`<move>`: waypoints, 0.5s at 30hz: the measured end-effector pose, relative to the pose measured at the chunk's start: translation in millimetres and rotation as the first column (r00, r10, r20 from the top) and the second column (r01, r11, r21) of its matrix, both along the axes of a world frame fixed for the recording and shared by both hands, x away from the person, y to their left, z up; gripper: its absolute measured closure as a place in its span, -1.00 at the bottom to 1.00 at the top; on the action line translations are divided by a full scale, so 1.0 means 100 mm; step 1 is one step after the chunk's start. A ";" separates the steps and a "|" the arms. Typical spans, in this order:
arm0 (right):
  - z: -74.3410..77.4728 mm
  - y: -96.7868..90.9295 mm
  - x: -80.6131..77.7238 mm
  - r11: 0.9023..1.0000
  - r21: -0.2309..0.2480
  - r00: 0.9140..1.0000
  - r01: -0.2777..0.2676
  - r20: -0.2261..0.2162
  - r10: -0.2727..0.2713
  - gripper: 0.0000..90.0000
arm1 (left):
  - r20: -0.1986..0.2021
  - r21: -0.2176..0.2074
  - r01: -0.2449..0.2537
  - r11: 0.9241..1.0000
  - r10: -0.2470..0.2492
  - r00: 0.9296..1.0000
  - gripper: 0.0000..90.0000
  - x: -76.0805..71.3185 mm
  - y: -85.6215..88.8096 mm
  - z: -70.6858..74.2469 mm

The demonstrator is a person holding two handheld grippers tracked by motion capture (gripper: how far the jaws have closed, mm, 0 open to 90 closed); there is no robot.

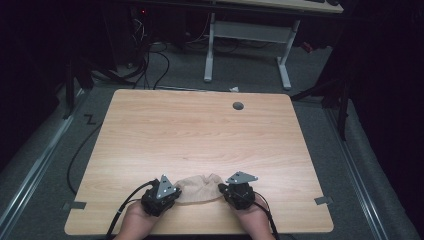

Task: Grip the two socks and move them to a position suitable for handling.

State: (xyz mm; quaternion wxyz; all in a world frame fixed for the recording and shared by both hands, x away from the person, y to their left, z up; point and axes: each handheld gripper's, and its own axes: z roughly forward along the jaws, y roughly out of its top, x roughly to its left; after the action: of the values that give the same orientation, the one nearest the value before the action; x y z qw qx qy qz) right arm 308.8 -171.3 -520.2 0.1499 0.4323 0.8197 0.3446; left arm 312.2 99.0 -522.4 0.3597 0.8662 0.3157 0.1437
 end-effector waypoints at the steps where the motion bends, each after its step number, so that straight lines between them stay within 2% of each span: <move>1: -0.01 -0.01 0.01 1.000 0.005 1.000 -0.004 -0.001 0.004 0.97 | -0.005 -0.013 -0.008 1.000 0.008 1.000 0.87 0.03 0.00 -0.01; 4: -0.02 -0.02 0.05 1.000 0.013 1.000 0.012 -0.002 -0.012 0.96 | -0.009 -0.026 -0.018 0.999 0.018 1.000 0.87 0.18 -0.01 -0.02; 6: -0.03 -0.02 0.07 1.000 0.014 1.000 0.013 0.001 -0.013 0.96 | 0.006 -0.008 -0.011 1.000 0.011 1.000 0.86 0.26 0.01 -0.02; 7: -0.03 -0.02 0.09 1.000 0.016 1.000 0.013 0.003 -0.013 0.96 | 0.003 -0.016 -0.017 1.000 0.017 1.000 0.84 0.29 0.02 -0.02; 9: -0.03 -0.02 0.12 0.999 0.024 1.000 0.023 0.002 -0.023 0.96 | -0.007 -0.042 -0.029 0.999 0.028 1.000 0.80 0.35 0.03 -0.03; 11: -0.03 -0.03 0.15 0.999 0.042 1.000 0.024 -0.006 -0.023 0.91 | -0.005 -0.070 -0.021 0.997 0.020 1.000 0.67 0.35 0.07 0.00; 12: -0.02 -0.04 0.15 0.997 0.069 1.000 0.020 -0.001 -0.020 0.88 | 0.006 -0.076 -0.017 0.997 0.018 1.000 0.55 0.34 0.09 0.03; 13: 0.00 -0.05 0.14 0.996 0.088 1.000 0.020 0.013 -0.021 0.85 | 0.036 -0.096 -0.018 0.995 0.021 0.999 0.47 0.31 0.15 0.09; 15: 0.09 -0.10 0.13 0.991 0.133 0.998 0.031 0.055 -0.039 0.76 | 0.065 -0.153 -0.036 0.988 0.046 0.997 0.39 0.29 0.26 0.19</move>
State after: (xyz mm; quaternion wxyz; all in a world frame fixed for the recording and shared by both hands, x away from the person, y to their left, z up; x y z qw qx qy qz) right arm 322.1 -181.4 -511.0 0.1504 0.4455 0.7828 0.4075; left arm 341.4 125.3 -503.0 0.4323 0.8241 0.3310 0.1561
